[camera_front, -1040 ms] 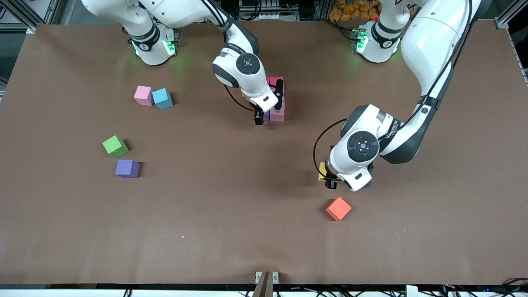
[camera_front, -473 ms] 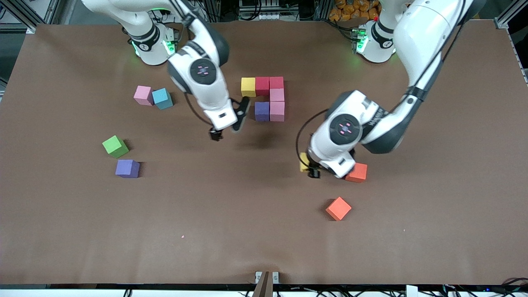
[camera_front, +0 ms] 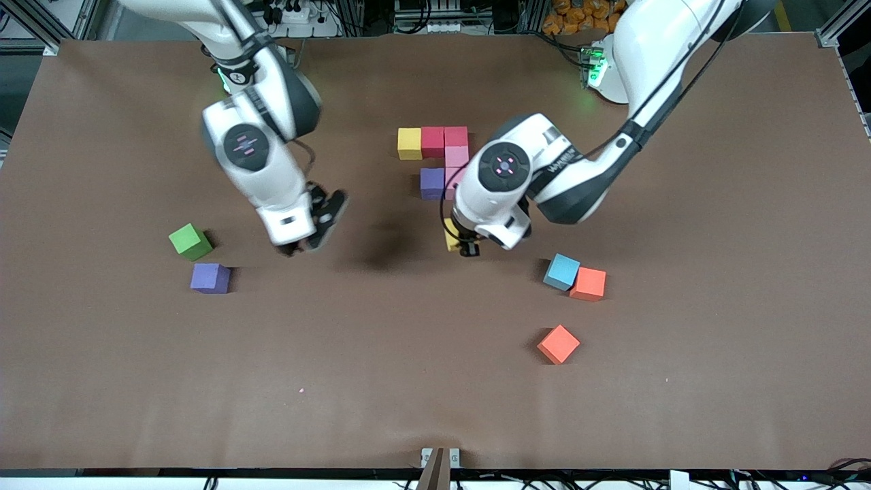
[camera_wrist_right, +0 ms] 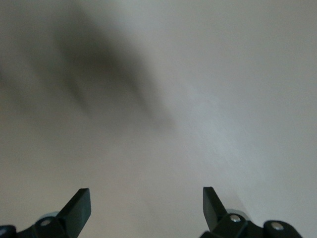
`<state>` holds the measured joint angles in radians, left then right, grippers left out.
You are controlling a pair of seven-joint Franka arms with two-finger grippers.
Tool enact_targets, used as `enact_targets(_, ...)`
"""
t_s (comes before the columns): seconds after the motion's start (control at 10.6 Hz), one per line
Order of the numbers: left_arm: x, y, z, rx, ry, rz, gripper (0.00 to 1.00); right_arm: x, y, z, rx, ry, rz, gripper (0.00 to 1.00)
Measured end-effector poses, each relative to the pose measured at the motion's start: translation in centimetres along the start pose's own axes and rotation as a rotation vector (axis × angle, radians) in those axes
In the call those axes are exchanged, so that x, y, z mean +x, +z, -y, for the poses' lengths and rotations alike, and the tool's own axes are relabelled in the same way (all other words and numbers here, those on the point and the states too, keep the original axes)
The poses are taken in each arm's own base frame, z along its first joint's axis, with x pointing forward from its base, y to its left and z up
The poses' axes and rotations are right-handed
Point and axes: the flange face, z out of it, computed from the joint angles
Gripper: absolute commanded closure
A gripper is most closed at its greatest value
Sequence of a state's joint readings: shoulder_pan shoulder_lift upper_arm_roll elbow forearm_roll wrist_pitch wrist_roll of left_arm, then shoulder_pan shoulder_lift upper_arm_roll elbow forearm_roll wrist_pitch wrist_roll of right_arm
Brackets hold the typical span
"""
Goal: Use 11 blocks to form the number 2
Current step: 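Carry the yellow with the left gripper while the right gripper reaches the purple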
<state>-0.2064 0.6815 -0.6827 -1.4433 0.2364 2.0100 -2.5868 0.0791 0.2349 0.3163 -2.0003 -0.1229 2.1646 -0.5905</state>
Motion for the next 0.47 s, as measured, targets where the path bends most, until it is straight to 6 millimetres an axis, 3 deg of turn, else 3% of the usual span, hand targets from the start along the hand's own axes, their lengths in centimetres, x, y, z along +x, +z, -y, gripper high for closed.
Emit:
enact_targets(0.19,-3.1,1.8,4.5,0.018,0.034,-0.017,0.61,-4.4,0.8,-4.7,-0.012,0.052,0.011,0.00)
enact_targets(0.38,-6.0,3.6,8.4,0.016,0.083,0.007,0.61,-7.2,2.4,-8.6,-0.122,-0.084,0.023,0.00)
enact_targets(0.47,-6.8,3.9,9.4,0.008,0.092,0.031,0.61,-8.8,3.9,-10.5,-0.144,-0.148,0.015,0.00)
